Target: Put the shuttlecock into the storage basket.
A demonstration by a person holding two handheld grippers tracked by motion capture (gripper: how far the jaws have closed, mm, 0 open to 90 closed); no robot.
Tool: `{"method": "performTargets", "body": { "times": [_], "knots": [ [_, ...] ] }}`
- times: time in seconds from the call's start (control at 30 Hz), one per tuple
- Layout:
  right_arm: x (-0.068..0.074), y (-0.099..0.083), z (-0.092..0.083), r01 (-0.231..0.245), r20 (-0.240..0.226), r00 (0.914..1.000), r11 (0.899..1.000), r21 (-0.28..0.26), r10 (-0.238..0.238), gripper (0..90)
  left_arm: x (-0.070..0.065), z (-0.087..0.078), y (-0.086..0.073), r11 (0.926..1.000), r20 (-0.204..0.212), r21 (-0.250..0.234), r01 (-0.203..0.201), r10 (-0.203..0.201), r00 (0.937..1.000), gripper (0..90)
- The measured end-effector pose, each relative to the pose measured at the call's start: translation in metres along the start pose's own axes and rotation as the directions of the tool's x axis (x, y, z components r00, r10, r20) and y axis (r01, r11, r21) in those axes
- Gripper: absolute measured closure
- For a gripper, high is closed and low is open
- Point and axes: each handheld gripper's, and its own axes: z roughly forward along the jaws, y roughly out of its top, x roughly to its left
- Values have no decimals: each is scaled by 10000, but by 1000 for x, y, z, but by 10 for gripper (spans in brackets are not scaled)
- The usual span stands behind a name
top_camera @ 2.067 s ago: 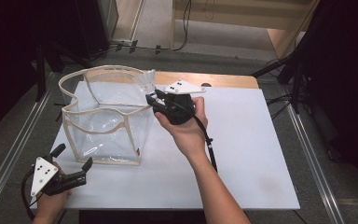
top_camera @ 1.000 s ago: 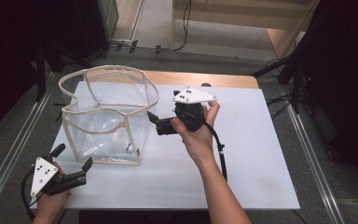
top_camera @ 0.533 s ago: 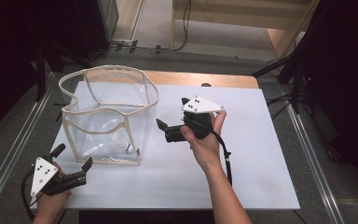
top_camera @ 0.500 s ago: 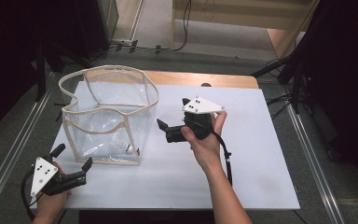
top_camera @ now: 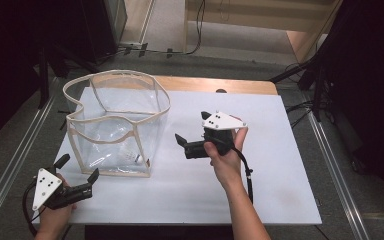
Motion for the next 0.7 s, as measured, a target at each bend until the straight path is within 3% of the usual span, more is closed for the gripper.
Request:
{"method": "performTargets", "body": {
  "times": [0.7],
  "knots": [
    [-16,-33,-16,-263,236,9994,9994,233,257,0,-1,0,0,10000,-3,1,-12,12,10000,22]
  ]
}}
